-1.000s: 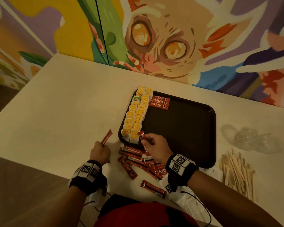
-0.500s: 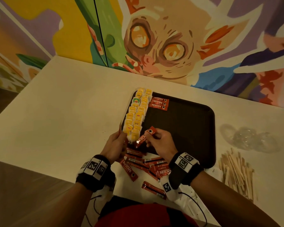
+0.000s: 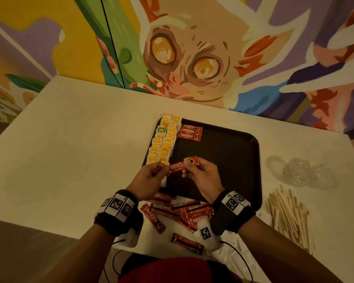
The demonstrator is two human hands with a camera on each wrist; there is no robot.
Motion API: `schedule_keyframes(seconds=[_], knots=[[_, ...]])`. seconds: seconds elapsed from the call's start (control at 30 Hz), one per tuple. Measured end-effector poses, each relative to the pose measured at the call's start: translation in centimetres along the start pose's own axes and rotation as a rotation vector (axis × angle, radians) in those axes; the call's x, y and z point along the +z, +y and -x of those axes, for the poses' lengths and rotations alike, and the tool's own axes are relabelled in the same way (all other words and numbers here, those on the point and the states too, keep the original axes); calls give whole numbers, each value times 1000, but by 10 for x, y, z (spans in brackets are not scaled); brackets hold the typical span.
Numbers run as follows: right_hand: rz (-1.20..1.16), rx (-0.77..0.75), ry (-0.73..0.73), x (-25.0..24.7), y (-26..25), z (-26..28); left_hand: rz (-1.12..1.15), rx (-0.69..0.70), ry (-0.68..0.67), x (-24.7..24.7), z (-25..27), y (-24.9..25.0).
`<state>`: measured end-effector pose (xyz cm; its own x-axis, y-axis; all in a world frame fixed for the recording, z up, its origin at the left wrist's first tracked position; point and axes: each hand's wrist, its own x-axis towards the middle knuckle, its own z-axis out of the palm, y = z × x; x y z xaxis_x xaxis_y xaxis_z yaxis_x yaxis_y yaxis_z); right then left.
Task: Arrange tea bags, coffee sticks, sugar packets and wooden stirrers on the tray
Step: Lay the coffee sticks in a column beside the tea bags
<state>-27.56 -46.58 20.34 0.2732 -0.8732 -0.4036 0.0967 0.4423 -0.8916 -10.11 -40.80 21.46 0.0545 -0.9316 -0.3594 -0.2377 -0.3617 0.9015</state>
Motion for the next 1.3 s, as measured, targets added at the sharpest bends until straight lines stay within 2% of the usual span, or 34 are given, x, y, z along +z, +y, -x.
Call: schedule_keyframes(seconds=[0.17,0.33,0.57,0.67,0.77,0.93,1.03,1.3], knots=[[-264,122,-6,-5,-10,-4,15,84,10,-3,-9,5],[-320,270,1,-11,-14,-12,41,63,-12,-5,-18,4],[-114,195,1,-16,-26,-30,-43,13,56,-7,-32,6],[-131,186,79,-17,-30,-46,38,-84,131,-11,-39,6],[-108,177,197,-21,-31,-66,68,-108,162,-16,-43,6],[6,254,415,-31,-18,-107,73,-145,158,-19,-49,1],[122,302,491,-34,-9,-127,84,-156,156,-20,-51,-2],[445,369,496,-34,-6,-153,85,-203,149,-21,-56,-3]])
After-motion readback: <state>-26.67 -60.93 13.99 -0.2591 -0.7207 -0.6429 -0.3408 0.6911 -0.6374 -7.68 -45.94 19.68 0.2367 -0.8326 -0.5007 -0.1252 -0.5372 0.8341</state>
